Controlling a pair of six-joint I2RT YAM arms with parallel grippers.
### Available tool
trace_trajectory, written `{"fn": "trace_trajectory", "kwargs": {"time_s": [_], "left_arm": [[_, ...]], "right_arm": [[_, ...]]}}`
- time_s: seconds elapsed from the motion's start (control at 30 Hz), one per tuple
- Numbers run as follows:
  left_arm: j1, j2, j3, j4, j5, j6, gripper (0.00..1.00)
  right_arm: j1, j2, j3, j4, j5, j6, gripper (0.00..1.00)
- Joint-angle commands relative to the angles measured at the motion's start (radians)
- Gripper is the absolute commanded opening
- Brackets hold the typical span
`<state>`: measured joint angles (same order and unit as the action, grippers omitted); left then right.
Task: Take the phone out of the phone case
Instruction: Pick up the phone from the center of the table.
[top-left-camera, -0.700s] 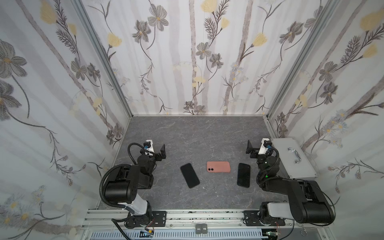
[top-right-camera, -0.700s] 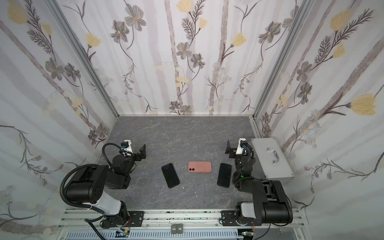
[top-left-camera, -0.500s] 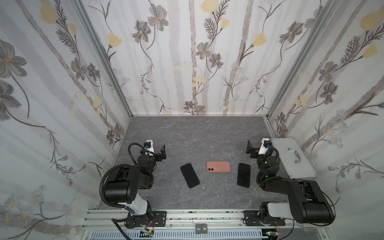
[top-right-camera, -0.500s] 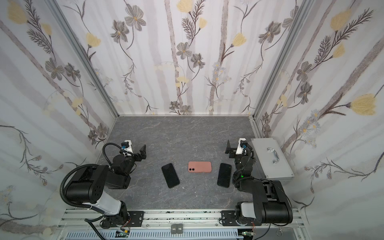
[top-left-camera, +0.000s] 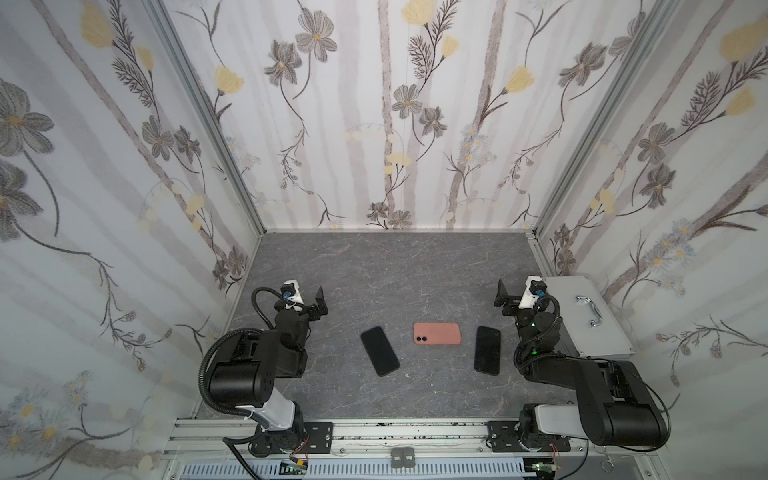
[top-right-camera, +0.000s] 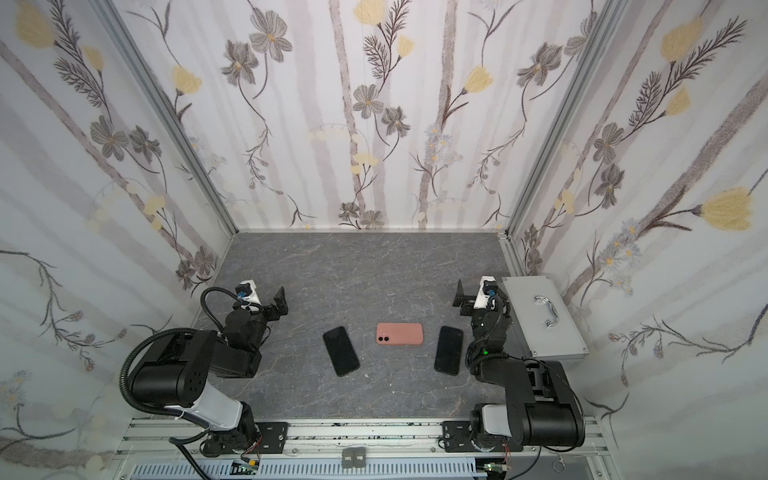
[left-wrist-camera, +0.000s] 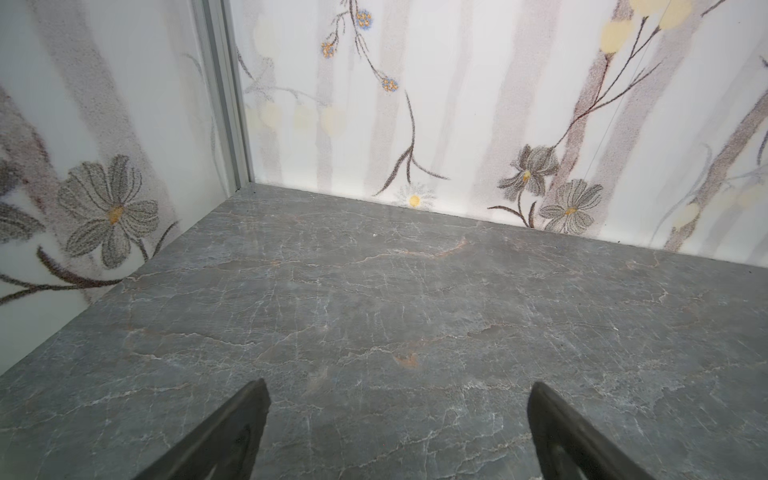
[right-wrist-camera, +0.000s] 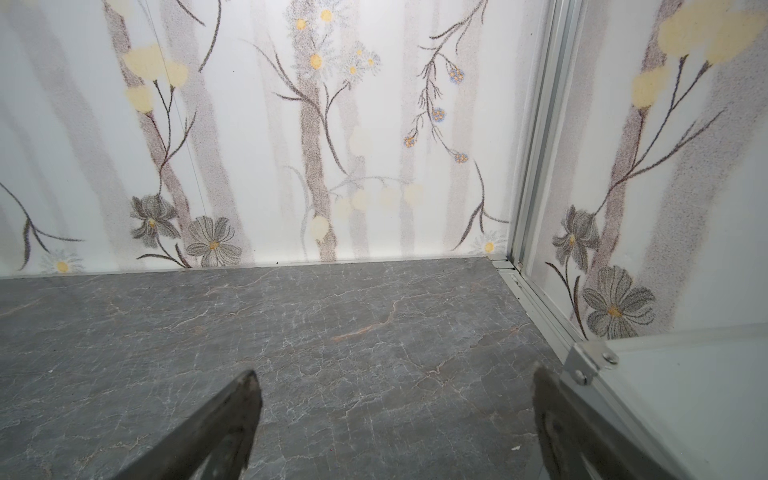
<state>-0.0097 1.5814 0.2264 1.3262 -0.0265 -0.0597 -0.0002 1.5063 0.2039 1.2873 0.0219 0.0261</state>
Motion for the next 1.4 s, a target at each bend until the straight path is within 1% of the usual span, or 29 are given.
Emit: {"fn": "trace_trajectory", "kwargs": {"time_s": [0.0, 0.03, 0.13, 0.23, 0.3, 0.37, 0.43, 0.5, 0.53, 0.63, 0.73, 0.77, 0.83, 0.9, 0.97, 1.13, 1.23, 1.3, 1.37], "left_arm": [[-0.032, -0.027, -0.012, 0.025, -0.046, 0.025, 1.00], [-0.049, -0.045, -0.017, 0.025, -0.075, 0.039, 1.00], [-0.104, -0.154, -0.055, 0.016, -0.233, 0.055, 1.00], [-0.179, -0.278, -0.075, -0.060, -0.383, 0.063, 1.00], [-0.250, -0.371, -0.053, -0.171, -0.504, 0.041, 1.00], [-0.314, -0.443, -0.034, -0.252, -0.598, 0.003, 1.00], [-0.372, -0.499, -0.017, -0.311, -0.642, -0.032, 1.00], [-0.445, -0.548, 0.029, -0.427, -0.668, -0.056, 1.00], [-0.475, -0.564, 0.053, -0.491, -0.681, -0.071, 1.00], [-0.551, -0.571, 0.193, -0.793, -0.717, -0.181, 1.00], [-0.604, -0.525, 0.331, -1.084, -0.703, -0.311, 1.00], [-0.615, -0.515, 0.357, -1.136, -0.663, -0.346, 1.00], [-0.624, -0.522, 0.365, -1.168, -0.546, -0.410, 1.00], [-0.623, -0.534, 0.364, -1.193, -0.462, -0.499, 1.00], [-0.622, -0.540, 0.363, -1.204, -0.404, -0.518, 1.00], [-0.618, -0.568, 0.366, -1.277, -0.389, -0.570, 1.00], [-0.572, -0.581, 0.366, -1.330, -0.363, -0.601, 1.00], [-0.497, -0.594, 0.355, -1.351, -0.283, -0.635, 1.00], [-0.429, -0.611, 0.333, -1.351, -0.221, -0.657, 1.00]], "right_arm": [[0.000, -0.001, -0.011, 0.034, -0.024, 0.002, 1.00], [0.000, -0.003, -0.022, 0.055, -0.031, 0.000, 1.00], [0.006, -0.049, -0.063, 0.093, -0.024, -0.004, 1.00], [0.018, -0.150, -0.063, -0.005, -0.004, -0.010, 1.00], [0.033, -0.236, -0.042, -0.124, 0.005, -0.013, 1.00], [0.049, -0.313, -0.006, -0.245, 0.036, 0.008, 1.00], [0.061, -0.380, 0.035, -0.362, 0.057, 0.108, 1.00], [0.080, -0.416, 0.094, -0.476, 0.048, 0.199, 1.00], [0.091, -0.422, 0.118, -0.521, 0.033, 0.219, 1.00], [0.136, -0.419, 0.175, -0.595, -0.033, 0.276, 1.00], [0.180, -0.415, 0.208, -0.657, -0.089, 0.388, 1.00], [0.199, -0.415, 0.217, -0.687, -0.085, 0.442, 1.00], [0.240, -0.406, 0.237, -0.739, -0.100, 0.494, 1.00], [0.310, -0.391, 0.279, -0.838, -0.068, 0.510, 1.00], [0.386, -0.369, 0.311, -0.907, -0.045, 0.510, 1.00], [0.575, -0.254, 0.399, -1.026, -0.060, 0.485, 1.00], [0.670, -0.153, 0.477, -1.119, -0.027, 0.507, 1.00], [0.731, -0.066, 0.540, -1.174, -0.050, 0.497, 1.00], [0.785, 0.024, 0.639, -1.228, -0.057, 0.493, 1.00]]}}
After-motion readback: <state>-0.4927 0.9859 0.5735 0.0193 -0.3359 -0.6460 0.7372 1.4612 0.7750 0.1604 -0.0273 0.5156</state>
